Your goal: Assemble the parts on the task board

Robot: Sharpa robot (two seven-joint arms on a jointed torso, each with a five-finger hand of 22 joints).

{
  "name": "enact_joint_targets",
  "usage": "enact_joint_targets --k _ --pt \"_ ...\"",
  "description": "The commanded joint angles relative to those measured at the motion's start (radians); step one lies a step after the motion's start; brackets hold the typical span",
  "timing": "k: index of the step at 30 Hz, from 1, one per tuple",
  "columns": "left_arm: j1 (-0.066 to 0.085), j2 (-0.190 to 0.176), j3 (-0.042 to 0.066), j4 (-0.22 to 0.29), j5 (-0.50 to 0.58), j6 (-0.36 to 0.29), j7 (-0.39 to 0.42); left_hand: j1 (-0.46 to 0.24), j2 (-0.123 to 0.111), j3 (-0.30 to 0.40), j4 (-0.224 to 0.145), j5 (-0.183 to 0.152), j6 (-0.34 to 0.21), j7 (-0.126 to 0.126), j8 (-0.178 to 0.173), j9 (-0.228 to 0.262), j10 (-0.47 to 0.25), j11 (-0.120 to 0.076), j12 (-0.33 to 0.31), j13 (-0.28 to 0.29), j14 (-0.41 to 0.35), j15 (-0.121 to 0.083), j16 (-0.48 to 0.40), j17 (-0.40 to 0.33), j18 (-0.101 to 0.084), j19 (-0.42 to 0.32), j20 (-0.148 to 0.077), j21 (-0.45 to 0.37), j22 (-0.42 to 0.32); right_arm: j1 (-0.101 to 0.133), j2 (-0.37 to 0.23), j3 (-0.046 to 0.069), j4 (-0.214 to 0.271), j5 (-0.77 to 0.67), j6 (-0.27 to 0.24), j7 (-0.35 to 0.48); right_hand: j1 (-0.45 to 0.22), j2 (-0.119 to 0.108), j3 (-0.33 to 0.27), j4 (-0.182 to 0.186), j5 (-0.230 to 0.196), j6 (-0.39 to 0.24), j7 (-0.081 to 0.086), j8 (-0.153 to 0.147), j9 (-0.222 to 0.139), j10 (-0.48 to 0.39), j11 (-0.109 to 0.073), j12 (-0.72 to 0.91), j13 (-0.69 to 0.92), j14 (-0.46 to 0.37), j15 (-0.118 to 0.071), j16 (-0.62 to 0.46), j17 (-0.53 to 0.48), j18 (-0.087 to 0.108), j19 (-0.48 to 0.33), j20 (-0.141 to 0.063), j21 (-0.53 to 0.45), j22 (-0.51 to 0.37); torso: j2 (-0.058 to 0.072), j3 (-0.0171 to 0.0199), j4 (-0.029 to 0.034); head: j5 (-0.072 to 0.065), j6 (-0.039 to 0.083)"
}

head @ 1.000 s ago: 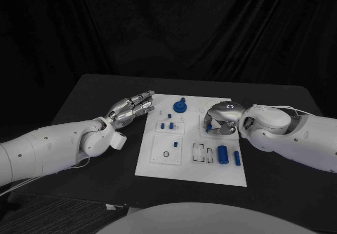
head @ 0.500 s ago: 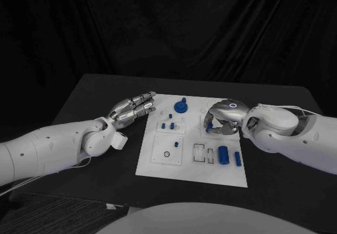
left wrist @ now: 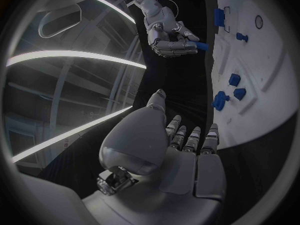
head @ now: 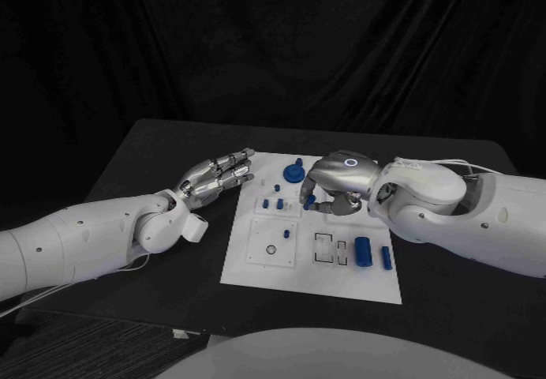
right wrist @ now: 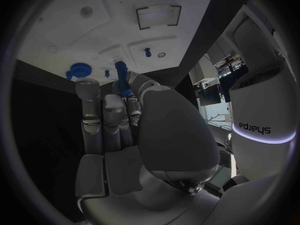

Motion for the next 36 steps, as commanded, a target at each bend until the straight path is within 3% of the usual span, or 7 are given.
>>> enact_joint_targets --k 1,10,23,36 --pt "-0.002 0.0 0.001 0.008 0.006 0.011 0.056 0.002 0.004 0.001 -0.003 0.001 0.011 -0.001 0.005 0.002 0.005 0.005 0.006 0.002 0.0 0.007 0.007 0.002 0.017 0.009 -0.002 0.007 0.0 -0.015 0.037 0.0 -0.001 -0.018 0.041 -0.003 0.003 0.005 0.002 -0.006 -0.006 0.006 0.002 0.002 0.002 0.039 -0.029 0.006 0.002 0.001 -0.005 -0.001 0.001 -0.001 -0.002 -0.006 0.003 0.081 0.0 -0.0005 0.0006 0.005 0.0" --pt "-0.002 -0.007 0.001 0.02 0.006 -0.001 0.086 0.002 0.007 0.001 -0.004 0.003 0.016 -0.001 0.007 0.002 0.006 0.004 0.007 0.002 -0.002 0.002 0.006 0.001 0.018 0.006 -0.006 0.005 -0.008 -0.05 0.148 0.0 -0.039 -0.044 0.056 0.006 0.004 0.003 0.003 -0.012 -0.005 0.002 0.003 -0.002 0.003 0.039 -0.028 0.002 0.002 0.001 -0.005 -0.004 -0.001 0.0 -0.004 -0.006 -0.005 0.08 0.0 -0.0003 0.0004 0.019 0.0" --pt "-0.004 -0.013 0.001 0.019 0.006 -0.027 0.111 -0.009 0.015 -0.01 0.0 0.003 0.012 0.004 0.009 0.0 0.001 0.012 0.008 0.001 -0.02 -0.061 -0.016 -0.008 0.018 -0.032 -0.071 -0.015 -0.088 -0.097 0.218 0.0 -0.083 -0.051 0.079 0.01 0.004 0.003 0.006 -0.02 -0.002 -0.009 0.006 -0.012 0.002 0.041 -0.027 -0.003 0.003 -0.001 -0.004 -0.007 -0.004 0.0 -0.007 -0.006 -0.01 0.079 0.0 -0.0003 -0.0001 0.028 0.0" --pt "-0.005 -0.01 0.001 0.017 0.006 -0.019 0.109 -0.008 0.017 -0.01 0.0 0.003 0.01 0.003 0.009 0.0 -0.001 0.01 0.007 0.0 -0.02 -0.058 -0.016 -0.008 0.018 -0.032 -0.071 -0.014 -0.085 -0.122 0.223 0.0 -0.096 -0.051 0.108 0.005 0.005 0.002 0.008 -0.023 0.0 -0.011 0.007 -0.014 0.002 0.043 -0.027 -0.004 0.003 -0.002 -0.004 -0.011 -0.008 0.001 -0.008 -0.006 -0.013 0.078 0.0 -0.0004 -0.0003 0.029 0.0"
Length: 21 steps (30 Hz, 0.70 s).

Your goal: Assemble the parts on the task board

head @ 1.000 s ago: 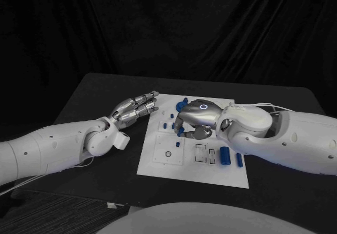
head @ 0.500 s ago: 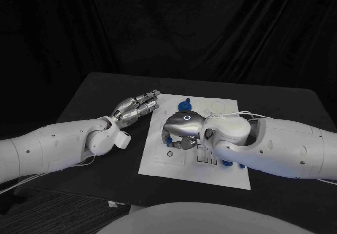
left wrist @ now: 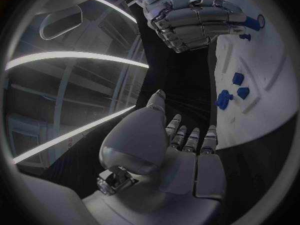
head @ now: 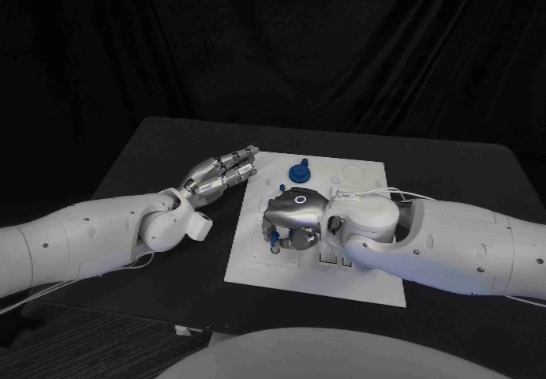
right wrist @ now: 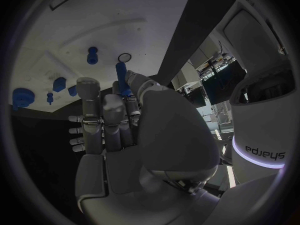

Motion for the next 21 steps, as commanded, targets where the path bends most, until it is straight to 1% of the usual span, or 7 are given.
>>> enact_joint_targets --k 1,11,21 --pt "-0.002 0.002 0.001 0.001 0.005 0.001 0.072 0.001 0.007 -0.004 0.0 0.003 0.001 0.004 0.004 -0.001 0.0 0.003 0.003 0.0 0.001 0.0 -0.004 -0.001 0.018 -0.001 -0.008 -0.004 0.001 -0.005 0.001 0.001 -0.002 -0.01 0.023 -0.003 0.004 0.002 -0.001 -0.004 0.003 -0.008 0.003 -0.004 0.001 0.04 -0.03 0.0 0.001 -0.003 -0.004 -0.007 -0.003 0.001 -0.005 -0.003 -0.005 0.077 0.0 0.0 0.0 0.001 0.0" --pt "-0.004 0.005 0.001 -0.003 0.005 0.013 0.062 0.004 0.011 -0.002 -0.004 0.005 0.0 0.0 0.004 -0.001 -0.003 -0.002 0.002 -0.001 0.002 0.019 -0.003 -0.001 0.017 0.002 0.004 -0.001 0.011 -0.011 -0.003 0.001 -0.002 -0.01 0.036 -0.004 0.004 0.001 0.0 -0.006 0.004 -0.009 0.004 -0.006 0.001 0.042 -0.03 0.0 0.002 -0.004 -0.004 -0.009 -0.005 0.002 -0.007 -0.003 -0.01 0.076 0.0 0.0001 0.0 -0.001 0.0" --pt "-0.005 0.008 0.001 -0.009 0.005 0.021 0.053 0.004 0.012 -0.001 -0.005 0.005 -0.001 0.0 0.004 -0.001 -0.004 -0.003 0.002 -0.001 0.002 0.024 -0.001 0.0 0.018 0.003 0.008 0.0 0.014 -0.017 -0.005 0.001 -0.004 -0.01 0.045 -0.005 0.004 0.001 0.0 -0.008 0.004 -0.01 0.004 -0.007 0.001 0.044 -0.03 0.0 0.003 -0.005 -0.004 -0.011 -0.007 0.002 -0.008 -0.003 -0.011 0.076 0.0 0.0 0.0 0.0 0.0"
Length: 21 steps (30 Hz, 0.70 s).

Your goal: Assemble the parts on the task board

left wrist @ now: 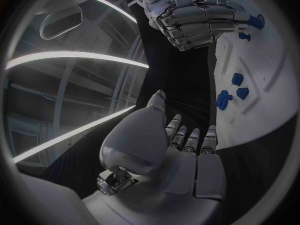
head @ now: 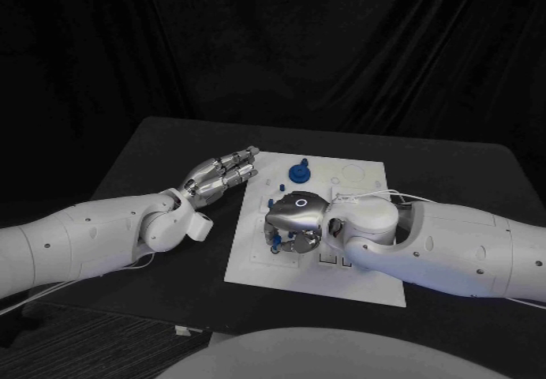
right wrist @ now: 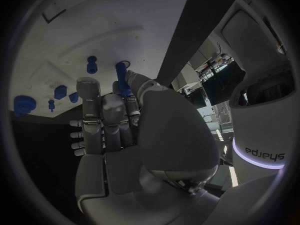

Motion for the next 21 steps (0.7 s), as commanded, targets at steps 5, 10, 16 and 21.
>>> enact_joint_targets --k 5,10,16,21 --pt "-0.002 0.002 0.001 -0.001 0.005 0.016 0.049 0.001 0.008 -0.001 -0.006 0.005 -0.001 -0.001 0.004 -0.001 -0.004 -0.003 0.002 -0.001 0.001 0.009 -0.001 0.0 0.017 -0.001 0.005 0.0 0.002 -0.009 0.0 -0.002 -0.003 -0.009 0.024 -0.005 0.005 0.003 0.0 -0.009 0.005 -0.008 0.001 -0.006 0.001 0.04 -0.033 0.003 0.002 -0.006 -0.004 -0.007 -0.003 0.002 -0.008 -0.002 -0.007 0.076 0.0 0.0 0.0002 -0.001 0.0" --pt "-0.003 0.002 0.001 -0.003 0.005 0.019 0.042 0.0 0.008 -0.001 -0.006 0.005 -0.001 0.0 0.004 -0.001 -0.005 -0.004 0.001 -0.001 0.001 0.01 -0.001 0.0 0.018 0.0 0.006 0.001 0.006 -0.011 0.001 -0.002 -0.009 -0.009 0.027 -0.003 -0.003 0.002 0.0 -0.013 0.002 -0.023 0.005 -0.019 -0.001 0.037 -0.03 -0.002 0.003 -0.012 -0.001 -0.016 -0.013 0.004 -0.016 0.0 -0.025 0.072 0.0 0.0001 0.0003 0.0 0.0" --pt "-0.003 0.004 0.001 -0.006 0.005 0.024 0.036 0.0 0.009 -0.001 -0.006 0.005 -0.001 0.0 0.004 -0.001 -0.006 -0.003 0.001 -0.001 0.001 0.013 0.0 0.0 0.018 0.002 0.008 0.002 0.008 -0.017 0.002 -0.002 -0.013 -0.009 0.027 0.0 -0.007 0.001 0.001 -0.015 0.0 -0.03 0.008 -0.025 -0.003 0.031 -0.027 -0.008 0.003 -0.02 0.002 -0.028 -0.025 0.006 -0.025 0.002 -0.044 0.068 0.0 0.0 0.0003 -0.001 0.0" --pt "-0.004 0.005 0.001 -0.008 0.005 0.026 0.032 0.0 0.009 -0.001 -0.006 0.005 -0.001 0.0 0.004 -0.001 -0.006 -0.003 0.001 -0.001 0.001 0.013 0.0 0.0 0.018 0.002 0.008 0.002 0.008 -0.021 0.003 -0.002 -0.011 -0.009 0.025 0.002 -0.007 0.002 0.002 -0.016 -0.001 -0.031 0.008 -0.027 -0.003 0.032 -0.026 -0.008 0.004 -0.022 0.002 -0.028 -0.025 0.006 -0.027 0.002 -0.047 0.068 0.0 0.0 0.0002 -0.001 0.0"
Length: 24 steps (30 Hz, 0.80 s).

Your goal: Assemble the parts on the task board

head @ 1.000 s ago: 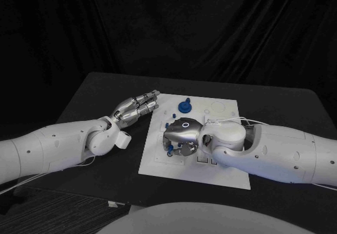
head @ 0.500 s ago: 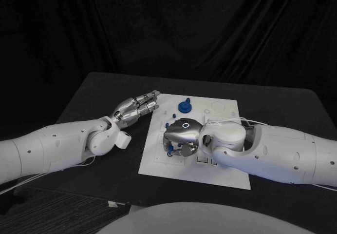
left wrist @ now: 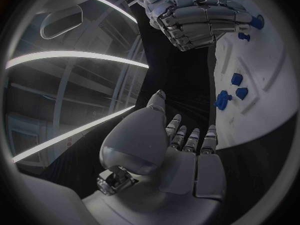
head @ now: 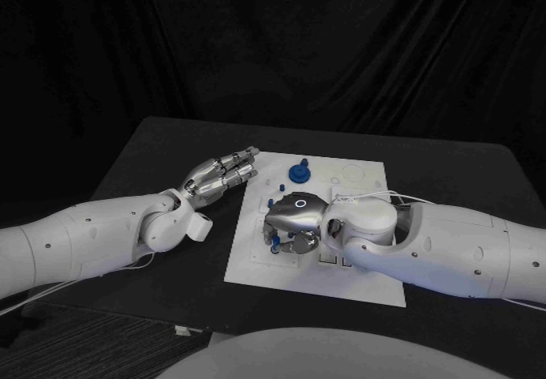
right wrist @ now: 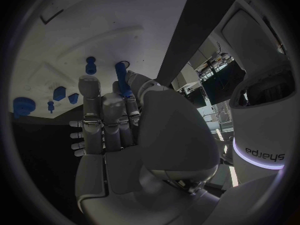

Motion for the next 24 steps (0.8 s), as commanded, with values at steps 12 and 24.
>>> enact_joint_targets --k 12,24 --pt "-0.006 0.005 0.001 -0.006 0.005 0.024 0.019 0.0 0.01 -0.001 -0.007 0.004 0.002 0.001 0.005 0.0 -0.007 -0.003 0.0 -0.001 0.002 0.01 0.001 0.0 0.018 0.003 0.011 0.003 0.003 -0.014 -0.005 -0.006 0.009 -0.009 0.023 -0.003 -0.002 0.009 0.003 -0.009 -0.002 -0.006 0.001 -0.008 -0.001 0.04 -0.028 0.0 0.003 -0.012 0.002 -0.013 -0.013 0.008 -0.013 0.003 -0.013 0.066 0.0 -0.0001 0.0001 -0.001 0.0" --pt "-0.012 0.008 0.001 -0.012 0.005 0.031 0.006 0.0 0.012 0.0 -0.008 0.005 0.001 0.001 0.005 0.0 -0.007 -0.003 0.0 -0.001 0.003 0.015 0.003 0.001 0.018 0.005 0.016 0.004 0.007 -0.016 -0.006 -0.006 0.014 -0.009 0.02 -0.01 -0.003 0.009 0.002 -0.01 -0.003 -0.005 0.001 -0.008 -0.001 0.041 -0.028 0.0 0.004 -0.017 0.001 -0.022 -0.024 0.01 -0.018 0.003 -0.025 0.063 0.0 -0.0001 0.0002 0.0 0.0"
